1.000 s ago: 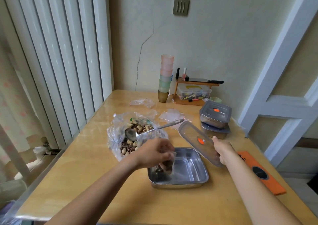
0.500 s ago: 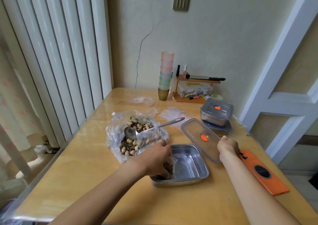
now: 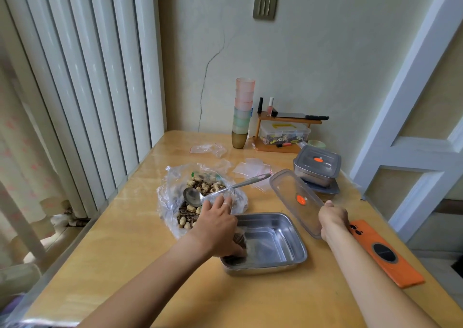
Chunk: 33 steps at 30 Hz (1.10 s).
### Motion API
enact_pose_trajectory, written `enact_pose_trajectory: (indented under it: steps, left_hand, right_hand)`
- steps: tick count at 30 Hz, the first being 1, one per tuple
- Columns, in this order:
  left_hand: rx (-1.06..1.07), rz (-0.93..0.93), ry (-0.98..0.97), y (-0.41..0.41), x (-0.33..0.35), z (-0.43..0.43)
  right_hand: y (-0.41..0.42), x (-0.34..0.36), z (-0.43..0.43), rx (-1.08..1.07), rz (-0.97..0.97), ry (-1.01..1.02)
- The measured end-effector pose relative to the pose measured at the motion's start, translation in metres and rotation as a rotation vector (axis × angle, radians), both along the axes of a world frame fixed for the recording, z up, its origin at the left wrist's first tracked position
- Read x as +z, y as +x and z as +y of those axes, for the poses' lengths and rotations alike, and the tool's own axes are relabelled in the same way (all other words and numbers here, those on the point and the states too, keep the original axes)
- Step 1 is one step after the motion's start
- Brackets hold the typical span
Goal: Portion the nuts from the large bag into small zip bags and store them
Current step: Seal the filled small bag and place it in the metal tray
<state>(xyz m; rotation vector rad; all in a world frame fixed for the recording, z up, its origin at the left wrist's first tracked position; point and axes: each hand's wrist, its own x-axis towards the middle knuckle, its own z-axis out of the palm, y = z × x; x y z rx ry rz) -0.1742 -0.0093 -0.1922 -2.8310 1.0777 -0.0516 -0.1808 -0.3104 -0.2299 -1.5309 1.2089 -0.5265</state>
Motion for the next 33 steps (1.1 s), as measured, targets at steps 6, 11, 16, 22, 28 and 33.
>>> enact_pose_trajectory:
  steps: [6,11,16,22,28,33]
  left_hand:
    - [0.036,0.058,0.005,-0.003,0.0,0.004]
    - [0.017,0.119,0.048,-0.001,0.001,0.006]
    - [0.031,0.082,-0.038,-0.001,0.002,0.009]
    - [0.064,0.16,-0.012,-0.002,0.001,0.011]
    - [0.049,0.267,-0.103,0.004,0.004,0.018]
    - [0.012,0.225,-0.531,0.02,0.005,0.022]
  right_hand:
    - [0.002,-0.001,0.003,0.071,-0.002,-0.012]
    - [0.001,0.002,0.004,-0.025,0.006,0.024]
    - [-0.001,-0.001,0.002,-0.101,0.028,0.058]
    - [0.002,0.004,0.022,-0.046,0.076,-0.045]
    - [0.012,0.008,0.029,0.154,0.264,-0.231]
    - [0.027,0.019,0.039,0.252,0.37,-0.624]
